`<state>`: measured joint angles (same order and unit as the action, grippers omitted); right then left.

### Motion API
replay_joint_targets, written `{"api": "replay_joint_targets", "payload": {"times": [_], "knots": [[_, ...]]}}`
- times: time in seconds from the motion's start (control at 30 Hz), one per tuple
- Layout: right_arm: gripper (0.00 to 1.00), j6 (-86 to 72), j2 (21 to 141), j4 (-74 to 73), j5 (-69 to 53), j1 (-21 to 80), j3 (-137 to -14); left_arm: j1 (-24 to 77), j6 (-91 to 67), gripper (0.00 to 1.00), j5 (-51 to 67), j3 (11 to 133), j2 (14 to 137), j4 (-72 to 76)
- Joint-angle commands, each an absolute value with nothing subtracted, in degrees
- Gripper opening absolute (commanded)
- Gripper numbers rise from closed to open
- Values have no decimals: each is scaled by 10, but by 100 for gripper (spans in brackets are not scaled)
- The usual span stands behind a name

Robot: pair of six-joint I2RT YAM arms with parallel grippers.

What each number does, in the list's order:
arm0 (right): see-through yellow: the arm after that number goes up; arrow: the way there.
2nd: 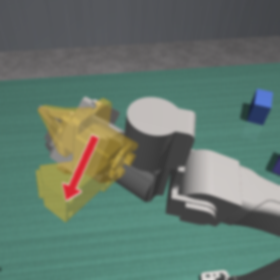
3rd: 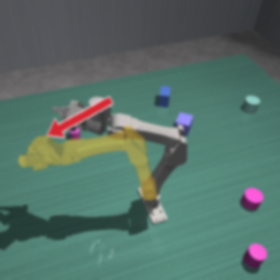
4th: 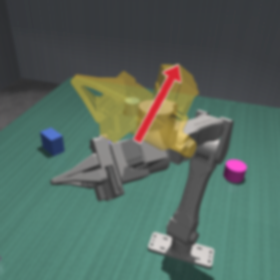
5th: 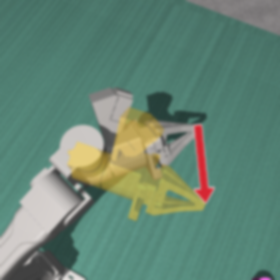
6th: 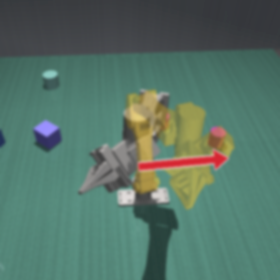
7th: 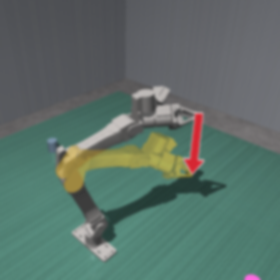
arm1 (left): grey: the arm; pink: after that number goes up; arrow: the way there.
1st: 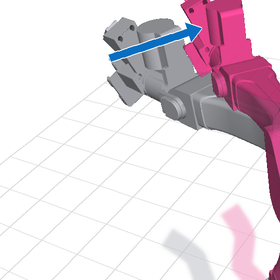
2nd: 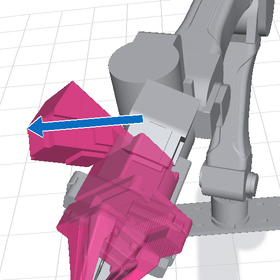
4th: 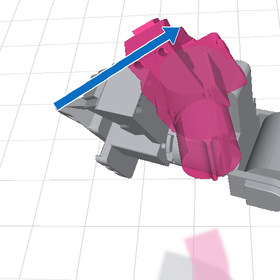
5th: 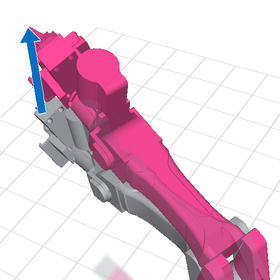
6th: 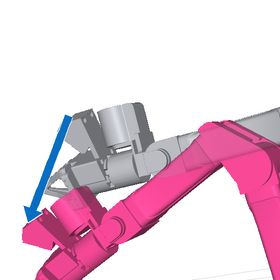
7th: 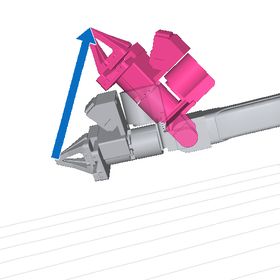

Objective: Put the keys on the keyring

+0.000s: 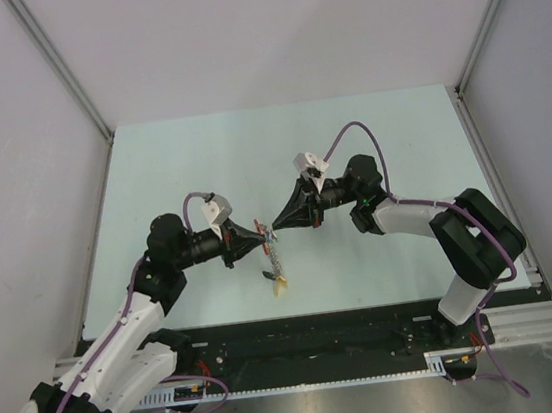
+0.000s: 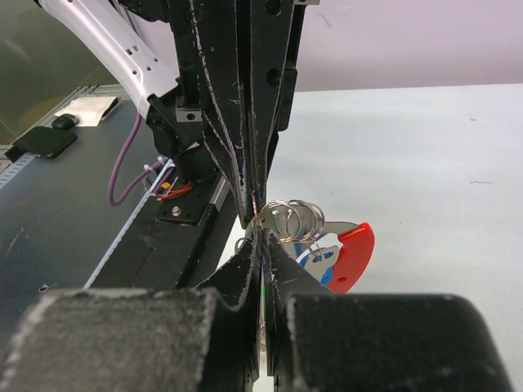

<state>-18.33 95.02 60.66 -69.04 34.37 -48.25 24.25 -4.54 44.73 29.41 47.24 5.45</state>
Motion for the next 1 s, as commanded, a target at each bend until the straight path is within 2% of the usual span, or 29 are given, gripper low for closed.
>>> {"api": "replay_joint_targets", "payload": {"times": [0.0,0.73,0.97], "knots": [[0,-173,927,614,-693,348,-503,244,-49,1,457,295,464,85],[0,-173,923,619,-685,343,-502,244,-51,0,460,295,465,88],[0,-135,906,562,-679,339,-502,244,-52,0,458,295,464,87]]}}
